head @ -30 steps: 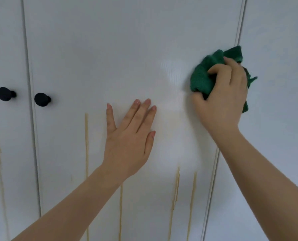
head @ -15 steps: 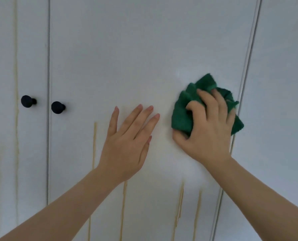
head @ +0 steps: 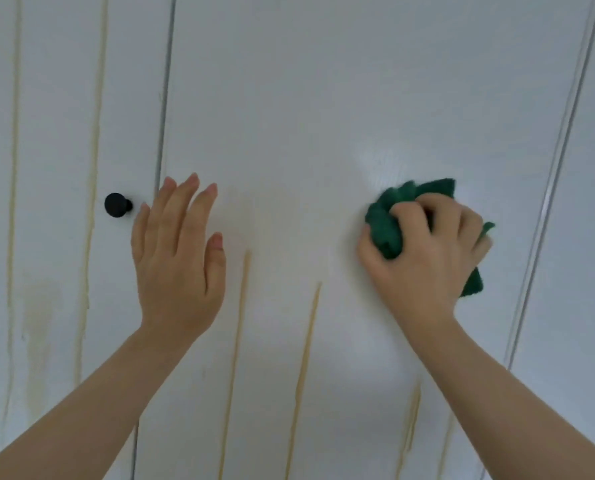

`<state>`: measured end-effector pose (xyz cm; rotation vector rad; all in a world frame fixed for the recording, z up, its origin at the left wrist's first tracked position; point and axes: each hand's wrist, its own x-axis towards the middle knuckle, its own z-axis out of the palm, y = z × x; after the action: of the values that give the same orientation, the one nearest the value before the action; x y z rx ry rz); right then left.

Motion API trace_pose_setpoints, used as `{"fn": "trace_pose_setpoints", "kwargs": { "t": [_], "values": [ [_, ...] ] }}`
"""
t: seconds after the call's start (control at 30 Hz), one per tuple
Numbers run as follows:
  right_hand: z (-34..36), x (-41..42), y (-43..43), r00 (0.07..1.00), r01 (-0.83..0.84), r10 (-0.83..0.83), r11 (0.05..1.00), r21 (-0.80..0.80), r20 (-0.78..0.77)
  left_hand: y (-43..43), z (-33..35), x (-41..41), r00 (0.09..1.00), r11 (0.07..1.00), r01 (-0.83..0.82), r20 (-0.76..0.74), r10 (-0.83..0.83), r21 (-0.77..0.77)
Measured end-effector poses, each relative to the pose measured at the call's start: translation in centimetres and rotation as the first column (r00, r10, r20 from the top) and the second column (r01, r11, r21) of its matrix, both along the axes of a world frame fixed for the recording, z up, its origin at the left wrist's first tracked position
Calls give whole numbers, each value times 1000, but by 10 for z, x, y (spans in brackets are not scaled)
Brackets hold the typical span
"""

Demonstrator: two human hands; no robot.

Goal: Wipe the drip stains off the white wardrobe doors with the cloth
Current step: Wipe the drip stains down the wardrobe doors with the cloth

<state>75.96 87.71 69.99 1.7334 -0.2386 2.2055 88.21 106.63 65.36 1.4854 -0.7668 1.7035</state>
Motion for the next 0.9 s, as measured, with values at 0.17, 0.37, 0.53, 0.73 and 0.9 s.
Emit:
{"fn": "trace_pose_setpoints", "kwargs": {
  "t": [0.17,0.37,0.53,0.73,0.9],
  "values": [
    [25,12,17,985,99,-126,974,-202,-122,29,16,42,998,994,-16,65,9,106],
    [54,64,74,994,48,-46,999,-12,96,21,20,65,991,990,-75,123,60,122],
    [9,75,79,967,44,-172,841,-540,-190,18,13,73,985,991,-85,159,67,106],
    [80,86,94,989,107,-102,994,-38,110,17,11,73,990,992,-1,141,-17,124],
    [-2,91,97,974,36,-145,854,-520,-172,20,11,75,990,988,27,136,-47,150]
  ]
}}
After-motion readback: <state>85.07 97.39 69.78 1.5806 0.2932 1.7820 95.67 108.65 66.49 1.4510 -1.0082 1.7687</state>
